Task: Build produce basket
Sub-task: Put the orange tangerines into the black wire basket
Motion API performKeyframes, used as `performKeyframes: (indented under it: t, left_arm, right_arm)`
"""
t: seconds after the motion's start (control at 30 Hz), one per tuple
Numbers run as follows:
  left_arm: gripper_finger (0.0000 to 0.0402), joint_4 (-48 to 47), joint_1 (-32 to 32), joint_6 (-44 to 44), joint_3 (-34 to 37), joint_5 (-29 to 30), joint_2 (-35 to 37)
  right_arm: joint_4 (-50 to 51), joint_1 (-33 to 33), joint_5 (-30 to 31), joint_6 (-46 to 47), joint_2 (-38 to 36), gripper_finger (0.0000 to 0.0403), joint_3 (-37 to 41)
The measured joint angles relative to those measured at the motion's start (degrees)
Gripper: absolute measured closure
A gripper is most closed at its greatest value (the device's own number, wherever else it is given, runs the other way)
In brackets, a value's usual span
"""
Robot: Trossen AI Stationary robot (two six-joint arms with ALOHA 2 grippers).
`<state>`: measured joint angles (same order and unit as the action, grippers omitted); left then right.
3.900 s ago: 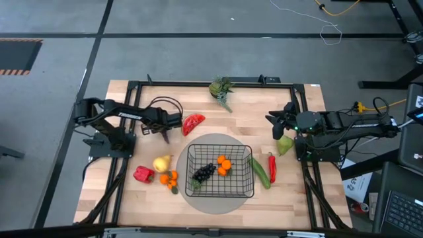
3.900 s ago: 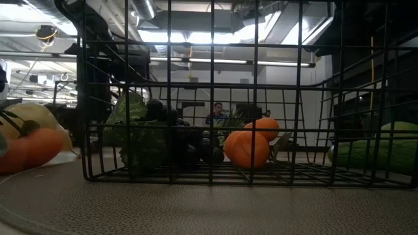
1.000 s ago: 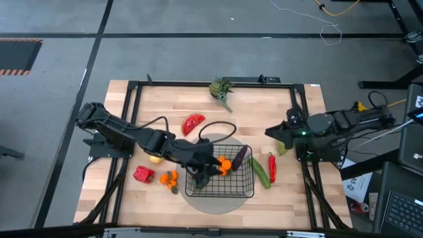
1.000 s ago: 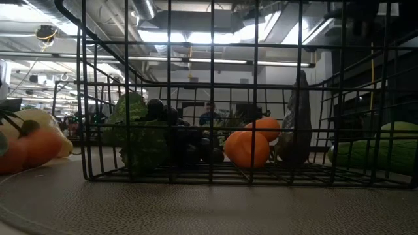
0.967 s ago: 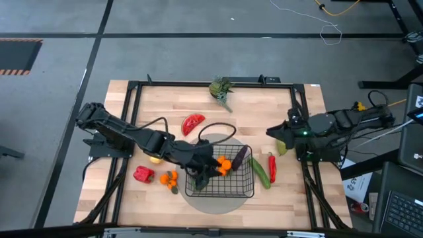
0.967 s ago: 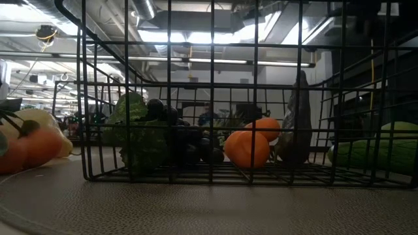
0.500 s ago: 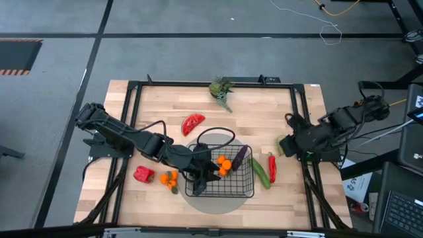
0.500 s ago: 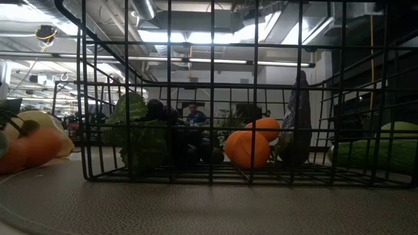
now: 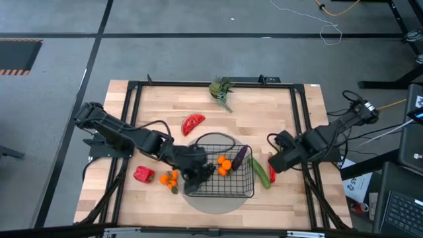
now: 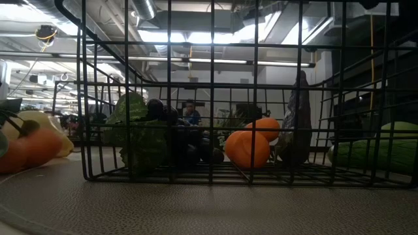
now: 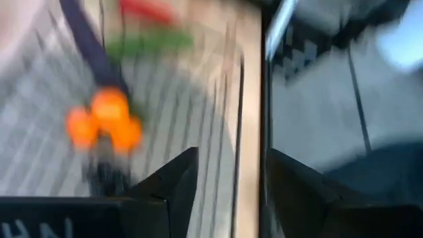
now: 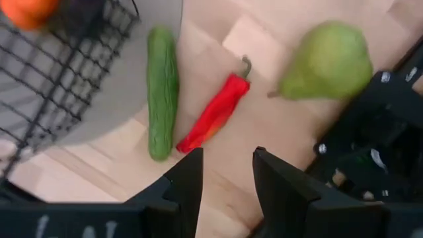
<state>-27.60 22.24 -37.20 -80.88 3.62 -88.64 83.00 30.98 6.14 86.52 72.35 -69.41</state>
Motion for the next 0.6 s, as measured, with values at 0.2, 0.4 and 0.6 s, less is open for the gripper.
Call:
performKeyframes:
  t: [0.2,0.4,0.6]
  left_arm:
    - [0.0231,-21.6,1.68,-17.98,0.0,-11.13,2.15]
    - [0.0231,-31.27,6.98,-25.69,0.58,-8.78,1.94]
    - [0.0231,-28.02,10.36,-29.94,6.45,-1.76,1.62]
  right_arm:
    - [-0.5,0.0,-1.71,-2.78,0.27,0.0269,0.0]
    - [-0.46,-0.02,0.59,-2.86,-0.13,0.0269,0.0]
    - [-0.88,-0.05,1.9,-2.9,-0.13,0.0269,0.0]
